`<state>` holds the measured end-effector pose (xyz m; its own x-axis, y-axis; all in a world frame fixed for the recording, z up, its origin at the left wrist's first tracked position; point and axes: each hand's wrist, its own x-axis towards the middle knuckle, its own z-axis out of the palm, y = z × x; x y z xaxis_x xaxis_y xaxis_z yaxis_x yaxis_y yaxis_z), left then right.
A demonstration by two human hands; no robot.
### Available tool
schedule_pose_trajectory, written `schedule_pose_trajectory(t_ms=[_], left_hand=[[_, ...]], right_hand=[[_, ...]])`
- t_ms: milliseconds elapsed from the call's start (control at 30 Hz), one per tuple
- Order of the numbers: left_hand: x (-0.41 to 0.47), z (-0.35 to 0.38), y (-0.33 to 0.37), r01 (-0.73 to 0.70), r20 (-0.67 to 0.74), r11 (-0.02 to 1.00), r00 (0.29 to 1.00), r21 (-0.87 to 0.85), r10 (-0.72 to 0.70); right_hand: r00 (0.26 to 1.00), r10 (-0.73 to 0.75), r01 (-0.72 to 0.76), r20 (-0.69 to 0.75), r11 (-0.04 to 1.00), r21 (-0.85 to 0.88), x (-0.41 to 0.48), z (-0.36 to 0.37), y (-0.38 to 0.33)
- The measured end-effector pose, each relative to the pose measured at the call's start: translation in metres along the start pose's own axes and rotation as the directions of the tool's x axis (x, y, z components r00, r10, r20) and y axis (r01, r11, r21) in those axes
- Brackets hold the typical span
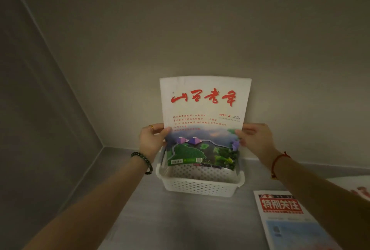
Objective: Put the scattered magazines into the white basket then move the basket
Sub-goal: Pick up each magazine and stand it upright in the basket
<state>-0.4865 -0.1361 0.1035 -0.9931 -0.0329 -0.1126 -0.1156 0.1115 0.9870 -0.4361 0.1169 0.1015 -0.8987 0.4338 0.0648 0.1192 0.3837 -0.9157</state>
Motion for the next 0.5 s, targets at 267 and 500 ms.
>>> schedule_pose_trajectory(t_ms=[267,500], left_hand=[[0.032,0.007,-0.047,0.045,-0.103,0.994,0.994,0.095,-0.035],[0.034,0.017,-0.051,-0.043,-0.191,0.99,0.979,0.137,0.069]], right_hand=[[0.989,0.138,-0.139,-0.061,0.99,-0.024,0.01,0.025,0.039],[0.982,0.144,-0.14,-0.119,0.989,0.049,0.014,0.027,0.042]])
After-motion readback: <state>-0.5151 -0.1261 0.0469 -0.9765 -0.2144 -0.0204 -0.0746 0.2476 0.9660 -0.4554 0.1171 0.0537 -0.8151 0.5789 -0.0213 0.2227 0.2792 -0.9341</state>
